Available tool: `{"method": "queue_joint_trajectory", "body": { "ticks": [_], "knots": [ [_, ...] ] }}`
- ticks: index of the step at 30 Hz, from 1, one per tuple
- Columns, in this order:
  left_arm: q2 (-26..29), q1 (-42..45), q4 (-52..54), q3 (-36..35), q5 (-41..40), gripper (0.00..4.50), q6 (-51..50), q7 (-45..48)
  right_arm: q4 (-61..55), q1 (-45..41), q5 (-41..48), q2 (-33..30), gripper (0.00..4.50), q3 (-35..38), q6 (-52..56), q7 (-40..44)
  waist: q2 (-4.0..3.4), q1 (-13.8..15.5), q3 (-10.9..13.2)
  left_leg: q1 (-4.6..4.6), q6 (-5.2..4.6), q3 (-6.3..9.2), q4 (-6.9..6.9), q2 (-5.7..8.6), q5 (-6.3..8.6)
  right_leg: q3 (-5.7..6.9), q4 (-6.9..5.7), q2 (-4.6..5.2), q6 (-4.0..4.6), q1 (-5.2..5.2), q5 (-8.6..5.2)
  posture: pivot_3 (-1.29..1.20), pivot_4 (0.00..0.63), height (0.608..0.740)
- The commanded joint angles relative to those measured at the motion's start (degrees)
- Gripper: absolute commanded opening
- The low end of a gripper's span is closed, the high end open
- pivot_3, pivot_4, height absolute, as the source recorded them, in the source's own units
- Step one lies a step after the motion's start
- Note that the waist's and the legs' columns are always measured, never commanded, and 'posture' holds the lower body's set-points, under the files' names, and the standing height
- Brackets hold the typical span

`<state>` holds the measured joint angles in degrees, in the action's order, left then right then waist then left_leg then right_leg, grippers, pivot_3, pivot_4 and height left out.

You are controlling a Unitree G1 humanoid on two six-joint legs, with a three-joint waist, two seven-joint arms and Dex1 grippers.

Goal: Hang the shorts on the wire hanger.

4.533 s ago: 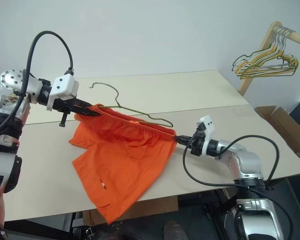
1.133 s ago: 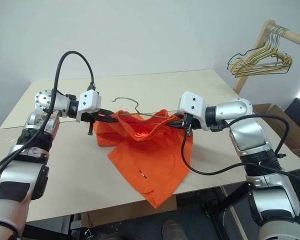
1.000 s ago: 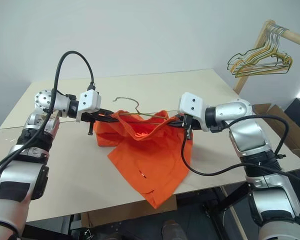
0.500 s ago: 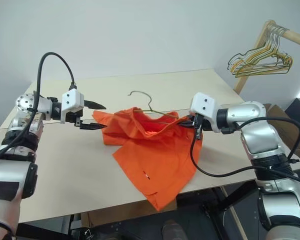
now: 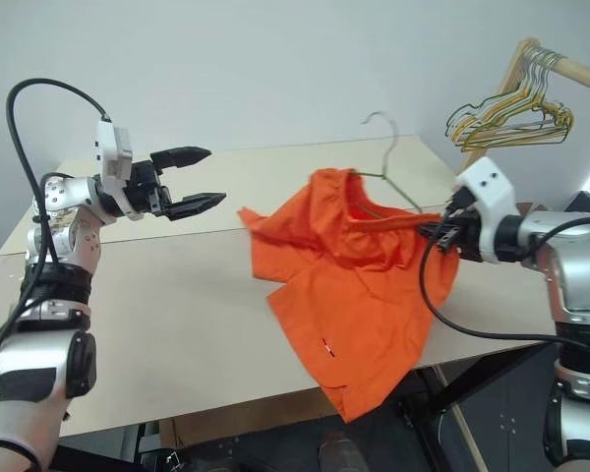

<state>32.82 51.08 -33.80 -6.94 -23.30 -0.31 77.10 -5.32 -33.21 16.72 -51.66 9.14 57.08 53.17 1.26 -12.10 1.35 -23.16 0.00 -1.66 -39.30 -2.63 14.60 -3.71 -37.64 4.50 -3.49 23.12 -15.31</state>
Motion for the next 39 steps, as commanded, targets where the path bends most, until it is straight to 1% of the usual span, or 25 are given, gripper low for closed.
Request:
{"method": "queue_joint_trajectory", "body": {
  "ticks": [1, 3, 5, 9, 12, 14, 18, 23, 26, 29, 31, 35, 39],
  "knots": [
    [-2.19, -4.73, 14.55, -1.5, -6.42, 4.5, -6.84, -3.19, -4.81, 0.87, -0.31, -0.74, 0.07, 9.92, 12.65, -9.34, -0.02, -0.09, -0.01, 0.01, 0.0, 0.0, 0.0, 0.02, 0.0, -0.02, 0.0, 0.0, 0.0, 0.0, 0.0, -0.26, 0.0, 0.74],
    [-2.9, -5.86, 17.11, -1.21, -6.62, 4.5, -7.87, -4.83, -5.72, 1.2, -0.73, -0.19, 0.07, 12.19, 16.1, -12.37, -0.02, -0.15, -0.01, 0.06, 0.0, 0.0, 0.0, 0.02, 0.0, -0.03, 0.05, -0.01, 0.0, -0.02, 0.0, -0.27, 0.0, 0.74],
    [-4.34, -6.56, 19.11, -1.47, -7.7, 4.5, -8.76, -6.43, -5.64, 0.7, -2.6, 0.65, 0.07, 14.5, 19.28, -17.13, -0.04, -0.22, -0.03, 0.04, 0.0, 0.01, 0.0, 0.02, 0.0, -0.04, 0.07, -0.01, 0.0, -0.04, 0.0, -0.28, 0.0, 0.74],
    [-7.99, -7.67, 22.28, -2.23, -10.61, 4.5, -9.73, -8.9, -2.46, -3.91, -7.42, 3.97, 0.07, 20.17, 24.62, -28.83, -0.16, -0.82, -0.1, 0.05, 0.0, 0.0, 0.0, 0.04, 0.0, -0.08, 0.13, 0.0, 0.0, -0.06, 0.0, -0.29, 0.0, 0.74],
    [-10.59, -8.41, 24.61, -2.37, -12.23, 4.5, -10.72, -11.1, -0.97, -5.69, -9.8, 6.09, 0.07, 22.6, 24.07, -34.7, -0.28, -1.39, -0.17, 0.03, 0.0, 0.0, 0.02, 0.06, 0.0, -0.09, 0.43, 0.0, 0.0, -0.07, 0.0, -0.3, 0.0, 0.74],
    [-12.13, -9.0, 25.85, -1.54, -11.64, 4.5, -10.66, -13.15, 0.12, -6.95, -11.59, 7.91, 0.07, 23.95, 22.73, -39.08, -0.32, -1.87, -0.2, 0.06, -0.01, 0.02, 0.11, 0.04, 0.0, -0.1, 0.5, -0.05, 0.0, -0.09, 0.0, -0.3, 0.0, 0.74],
    [-14.72, -10.32, 27.2, -0.98, -10.23, 4.5, -10.1, -17.62, 4.03, -10.37, -16.09, 11.02, 0.07, 25.53, 18.18, -49.05, -0.48, -3.22, -0.29, 0.13, -0.01, 0.01, 0.12, 0.11, 0.0, -0.17, 0.53, 0.0, 0.0, -0.2, 0.0, -0.3, 0.0, 0.74],
    [-16.06, -12.53, 29.11, -0.12, -9.59, 4.5, -9.22, -19.9, 10.16, -15.55, -19.19, 15.18, 0.07, 23.41, 8.33, -58.98, -0.54, -4.83, -0.31, 0.79, -0.01, 0.01, 0.52, 0.13, 0.0, -0.23, 0.84, -0.01, -0.04, -0.83, -0.02, -0.29, 0.0, 0.74],
    [-16.42, -13.36, 30.37, 0.2, -9.72, 4.5, -9.33, -20.94, 15.22, -18.73, -20.25, 16.57, 0.07, 23.17, 3.13, -64.02, -0.55, -5.79, -0.31, 0.86, -0.02, 0.01, 0.58, 0.13, 0.01, -0.25, 0.87, -0.03, -0.04, -0.88, -0.02, -0.28, 0.0, 0.74],
    [-16.55, -14.2, 31.59, 0.5, -9.74, 4.5, -9.44, -21.71, 21.65, -21.71, -20.43, 16.07, 0.07, 22.9, -2.94, -67.14, -0.55, -6.02, -0.31, 0.81, -0.02, 0.06, 0.58, 0.15, 0.0, -0.27, 0.87, -0.02, -0.04, -0.94, -0.03, -0.26, 0.0, 0.74],
    [-16.42, -14.9, 32.45, 0.63, -9.81, 4.5, -9.63, -22.05, 28.83, -24.8, -18.93, 15.12, 0.07, 24.33, -6.85, -68.35, -0.57, -6.16, -0.31, 0.82, -0.02, 0.05, 0.58, 0.16, 0.0, -0.31, 0.88, -0.01, -0.05, -0.98, -0.03, -0.26, 0.0, 0.74],
    [-15.81, -15.85, 33.72, 0.77, -9.89, 4.5, -9.98, -22.37, 42.41, -28.94, -17.3, 11.74, 0.07, 25.27, -14.91, -69.67, -0.58, -6.0, -0.3, 0.86, -0.02, 0.03, 0.59, 0.2, 0.0, -0.36, 0.98, 0.0, -0.06, -1.03, -0.04, -0.24, 0.0, 0.74],
    [-15.01, -16.51, 34.51, 0.7, -10.06, 4.5, -10.47, -22.67, 55.15, -32.97, -13.4, 7.74, 0.07, 27.75, -20.47, -69.7, -0.6, -5.93, -0.29, 0.87, -0.02, 0.01, 0.66, 0.24, 0.0, -0.38, 1.19, 0.02, -0.08, -1.08, -0.05, -0.23, 0.0, 0.74]
  ]
}}
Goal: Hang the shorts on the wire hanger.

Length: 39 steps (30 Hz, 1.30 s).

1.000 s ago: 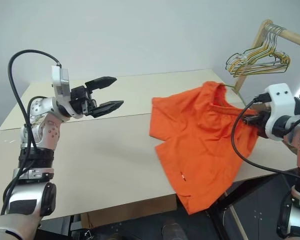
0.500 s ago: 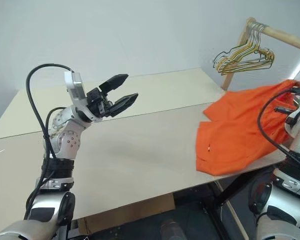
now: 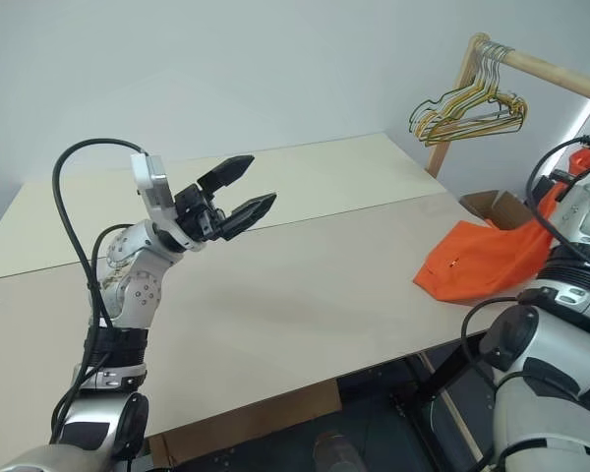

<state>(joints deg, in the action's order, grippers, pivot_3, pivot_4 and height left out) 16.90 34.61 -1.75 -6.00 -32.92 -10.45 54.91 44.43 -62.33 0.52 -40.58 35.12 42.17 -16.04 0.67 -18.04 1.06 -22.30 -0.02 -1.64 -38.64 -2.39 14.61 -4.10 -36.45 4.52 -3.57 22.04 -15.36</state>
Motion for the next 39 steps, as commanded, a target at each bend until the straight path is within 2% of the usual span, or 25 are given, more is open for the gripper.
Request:
{"method": "queue_joint_trajectory", "body": {
  "ticks": [1, 11, 15, 19, 25, 27, 28, 32, 33, 39],
  "knots": [
    [1.08, -0.23, 2.62, -0.17, -0.38, 4.5, -0.35, -0.51, 7.83, -4.56, 3.65, -4.1, 0.07, 2.25, -6.49, -0.76, -0.02, -0.03, 0.01, 0.02, 0.0, 0.0, 0.02, -0.01, 0.0, 0.0, 0.05, -0.01, 0.0, -0.03, 0.0, -0.23, 0.0, 0.74],
    [1.87, -1.11, 3.48, 0.33, -0.22, 4.5, -0.96, -1.12, 22.22, -7.05, 11.21, -8.44, 0.07, 4.99, -12.13, -1.06, -0.07, 0.17, 0.08, 0.79, -0.01, -0.11, 0.41, 0.0, 0.01, 0.03, 0.58, -0.01, -0.04, -0.91, -0.02, -0.22, 0.0, 0.74],
    [2.15, -1.19, 3.48, 0.36, -0.27, 4.5, -1.0, -1.21, 23.82, -6.72, 11.86, -8.24, 0.07, 2.89, -12.11, -0.4, -0.07, 0.18, 0.08, 0.81, -0.01, -0.13, 0.41, 0.0, 0.01, 0.02, 0.59, -0.01, -0.04, -0.94, -0.02, -0.22, 0.0, 0.74],
    [2.2, -1.34, 3.88, 0.16, -0.87, 4.5, -1.1, -1.18, 23.62, -6.21, 9.48, -7.81, 0.07, -1.28, -12.27, -3.2, -0.07, 0.36, 0.08, 0.82, 0.0, -0.12, 0.41, 0.0, 0.01, 0.02, 0.59, -0.01, -0.04, -0.95, -0.02, -0.21, 0.0, 0.74],
    [2.44, -1.71, 4.51, -0.07, -1.39, 4.5, -1.3, -1.17, 19.39, -5.65, 4.69, -7.62, 2.07, -7.82, -15.1, -10.53, -0.1, 1.38, 0.1, 0.86, 0.0, -0.11, 0.42, 0.0, 0.01, -0.06, 0.58, 0.0, -0.04, -0.95, -0.02, -0.2, 0.0, 0.74],
    [2.59, -2.03, 4.78, -0.11, -1.41, 4.5, -1.37, -1.28, 15.18, -5.56, 2.79, -7.05, 2.85, -10.13, -15.54, -12.84, -0.16, 1.62, 0.14, 0.89, -0.01, -0.12, 0.42, 0.02, 0.01, -0.09, 0.57, 0.01, -0.04, -0.95, -0.02, -0.19, 0.0, 0.74],
    [2.66, -2.15, 4.87, -0.12, -1.42, 4.5, -1.4, -1.35, 13.65, -5.56, 2.27, -6.81, 3.01, -10.86, -15.27, -13.51, -0.2, 1.77, 0.15, 0.89, 0.0, -0.12, 0.42, 0.02, 0.01, -0.1, 0.56, 0.01, -0.05, -0.95, -0.03, -0.19, 0.0, 0.74],
    [2.87, -2.91, 5.24, -0.01, -1.35, 4.5, -1.27, -1.48, 1.23, -3.75, -2.55, -4.18, 4.28, -16.36, -12.87, -15.75, -0.26, 1.96, 0.17, 0.91, -0.01, -0.11, 0.43, 0.01, 0.01, -0.12, 0.5, 0.0, -0.05, -0.92, -0.03, -0.19, 0.0, 0.74],
    [2.88, -2.98, 5.25, 0.05, -1.32, 4.5, -1.23, -1.51, -2.87, -2.9, -4.07, -3.22, 4.44, -17.88, -12.6, -16.4, -0.26, 2.03, 0.16, 0.91, 0.0, -0.1, 0.44, -0.01, 0.01, -0.12, 0.5, -0.02, -0.05, -0.92, -0.03, -0.19, 0.0, 0.74],
    [2.89, -3.03, 5.41, 0.18, -1.44, 4.5, -1.32, -1.88, -14.3, -0.1, -10.9, -0.98, 4.44, -24.07, -11.84, -16.05, -0.27, 3.15, 0.16, 0.91, 0.0, -0.08, 0.43, 0.0, 0.01, -0.12, 0.46, 0.0, -0.05, -0.91, -0.02, -0.19, 0.0, 0.74]
  ]
}}
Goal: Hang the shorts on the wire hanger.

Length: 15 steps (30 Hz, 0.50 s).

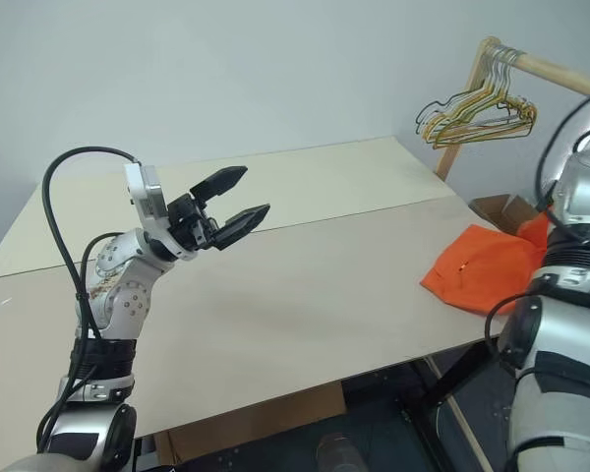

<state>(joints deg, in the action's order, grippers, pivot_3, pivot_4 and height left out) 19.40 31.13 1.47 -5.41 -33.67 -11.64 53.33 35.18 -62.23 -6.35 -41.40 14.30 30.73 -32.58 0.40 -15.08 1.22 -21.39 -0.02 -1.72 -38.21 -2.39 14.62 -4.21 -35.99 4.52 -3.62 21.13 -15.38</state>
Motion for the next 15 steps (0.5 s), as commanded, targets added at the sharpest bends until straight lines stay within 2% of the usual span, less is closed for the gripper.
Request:
{"method": "queue_joint_trajectory", "body": {
  "ticks": [1, 4, 6, 12, 15],
  "knots": [
    [0.5, 0.33, 2.23, -0.48, -0.63, 4.5, -0.13, -0.4, -6.11, 0.14, -4.87, 0.16, 4.44, -4.52, -1.49, 1.58, 0.0, 0.33, 0.0, 0.0, 0.0, 0.0, 0.0, 0.01, 0.0, 0.0, 0.0, 0.01, 0.0, 0.01, 0.0, -0.19, 0.0, 0.74],
    [1.29, -0.55, 2.77, -0.92, -0.35, 4.5, -0.38, -1.01, -8.84, 1.34, -6.67, 1.22, 4.44, -7.47, -5.29, 4.34, 0.0, 0.55, 0.0, -0.01, 0.0, 0.02, 0.0, 0.01, 0.0, 0.03, 0.0, 0.01, 0.0, 0.01, 0.0, -0.18, 0.0, 0.74],
    [3.0, -2.12, 3.8, -1.57, 0.1, 4.5, -0.39, -0.99, -10.82, 2.39, -6.62, 2.15, 4.44, -9.93, -7.89, 9.3, 0.0, 0.49, 0.0, 0.0, 0.0, 0.05, 0.0, 0.0, 0.0, 0.04, -0.01, 0.0, 0.0, 0.02, 0.0, -0.17, 0.0, 0.74],
    [10.78, -8.16, 7.03, -5.79, -1.21, 4.5, -3.0, -0.4, -18.18, 8.68, -0.54, 4.13, 4.44, -15.59, -12.78, 34.51, 0.01, 0.26, 0.01, 0.04, 0.0, 0.09, 0.02, -0.08, 0.0, 0.07, -0.06, -0.07, 0.01, 0.02, 0.0, -0.12, 0.0, 0.74],
    [14.32, -10.79, 8.12, -7.43, -0.06, 4.5, -3.99, -1.21, -24.17, 13.94, 4.11, 3.57, 4.44, -17.51, -12.24, 47.94, 0.04, 1.63, 0.03, 0.01, 0.0, 0.13, 0.02, -0.03, 0.0, 0.11, -0.06, -0.01, 0.0, 0.02, 0.0, -0.08, 0.0, 0.74]
  ]
}}
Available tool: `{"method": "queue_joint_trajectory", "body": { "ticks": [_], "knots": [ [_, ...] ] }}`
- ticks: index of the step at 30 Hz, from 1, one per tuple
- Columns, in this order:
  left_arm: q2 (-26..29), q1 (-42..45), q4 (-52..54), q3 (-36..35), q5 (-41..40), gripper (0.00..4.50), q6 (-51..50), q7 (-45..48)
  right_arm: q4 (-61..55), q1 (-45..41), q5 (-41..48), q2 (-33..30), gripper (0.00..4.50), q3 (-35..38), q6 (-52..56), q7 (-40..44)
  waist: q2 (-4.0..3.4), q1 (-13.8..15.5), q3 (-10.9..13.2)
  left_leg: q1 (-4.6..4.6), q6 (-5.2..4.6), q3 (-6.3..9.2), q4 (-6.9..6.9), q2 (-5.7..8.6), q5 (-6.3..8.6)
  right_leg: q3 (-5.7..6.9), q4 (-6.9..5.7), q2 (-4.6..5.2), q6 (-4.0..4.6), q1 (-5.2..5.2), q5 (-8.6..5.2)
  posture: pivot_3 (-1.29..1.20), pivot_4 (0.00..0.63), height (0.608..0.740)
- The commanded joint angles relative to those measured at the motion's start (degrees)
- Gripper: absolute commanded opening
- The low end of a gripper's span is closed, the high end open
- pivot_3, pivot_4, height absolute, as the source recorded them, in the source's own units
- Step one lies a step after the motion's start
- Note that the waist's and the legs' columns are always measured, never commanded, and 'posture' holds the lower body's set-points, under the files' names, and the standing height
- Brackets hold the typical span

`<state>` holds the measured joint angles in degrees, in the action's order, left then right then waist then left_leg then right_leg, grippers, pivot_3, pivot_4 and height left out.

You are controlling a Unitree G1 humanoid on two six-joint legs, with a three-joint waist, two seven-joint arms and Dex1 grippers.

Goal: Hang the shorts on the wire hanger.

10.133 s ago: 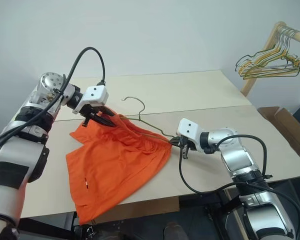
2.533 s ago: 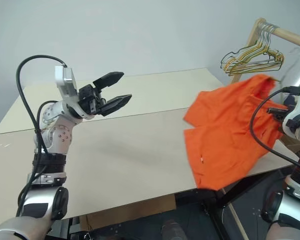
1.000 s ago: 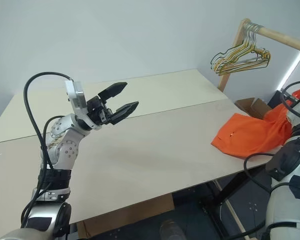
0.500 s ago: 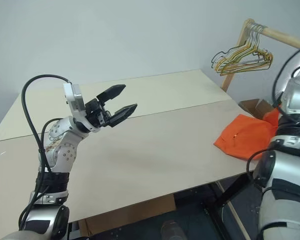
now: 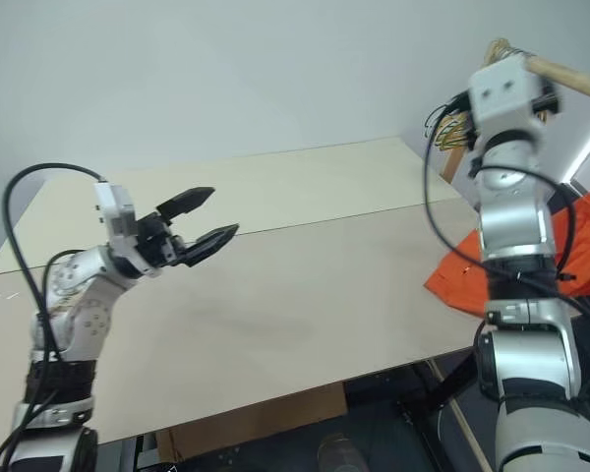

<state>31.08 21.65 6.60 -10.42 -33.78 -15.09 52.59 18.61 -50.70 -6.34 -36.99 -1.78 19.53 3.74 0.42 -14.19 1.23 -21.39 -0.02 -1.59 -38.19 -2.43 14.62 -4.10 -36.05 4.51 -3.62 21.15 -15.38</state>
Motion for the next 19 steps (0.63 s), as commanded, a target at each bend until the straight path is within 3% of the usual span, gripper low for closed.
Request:
{"method": "queue_joint_trajectory", "body": {
  "ticks": [1, 4, 7, 15, 19],
  "knots": [
    [3.86, -2.58, 3.55, -3.36, -0.5, 4.5, -1.41, -0.34, -10.0, 4.95, 5.87, -1.62, 4.44, -2.6, -0.58, 17.14, 0.02, 1.1, 0.01, 0.0, 0.0, 0.0, 0.0, 0.0, 0.0, 0.0, 0.01, 0.0, 0.0, 0.0, 0.0, -0.07, 0.0, 0.74],
    [6.18, -6.39, 5.12, -5.87, -1.6, 4.5, -2.44, -0.16, -16.03, 12.4, 5.68, -5.61, 4.44, -7.57, -3.56, 29.13, 0.04, 3.0, 0.03, 0.01, -0.01, 0.01, 0.0, -0.06, 0.02, 0.05, 0.0, -0.04, 0.0, 0.03, 0.0, -0.04, 0.0, 0.74],
    [6.96, -10.54, 6.0, -7.75, -0.93, 4.5, -2.07, -0.69, -18.77, 16.56, 8.76, -6.79, 4.44, -7.45, -3.64, 36.09, 0.1, 5.47, 0.07, 0.0, -0.01, 0.01, 0.01, -0.07, 0.03, 0.1, -0.04, -0.04, 0.01, 0.06, 0.0, -0.02, 0.0, 0.74],
    [6.47, -15.1, 6.79, -7.81, 1.25, 4.5, -0.73, -2.32, -16.84, 18.14, 7.73, -8.17, 4.44, -7.09, -5.75, 42.53, 0.35, 10.09, 0.17, 0.11, 0.08, -0.43, -0.03, -0.12, -0.04, 0.17, -0.1, -0.16, 0.2, 0.08, 0.12, 0.01, 0.0, 0.74],
    [6.59, -15.55, 6.9, -7.83, 0.93, 4.5, -1.22, -2.37, -16.75, 18.36, 6.82, -7.69, 4.44, -7.08, -6.27, 42.86, 0.35, 10.89, 0.18, 0.06, 0.08, -0.51, -0.03, -0.11, -0.04, 0.15, -0.1, -0.16, 0.21, 0.13, 0.13, 0.01, 0.0, 0.74]
  ]
}}
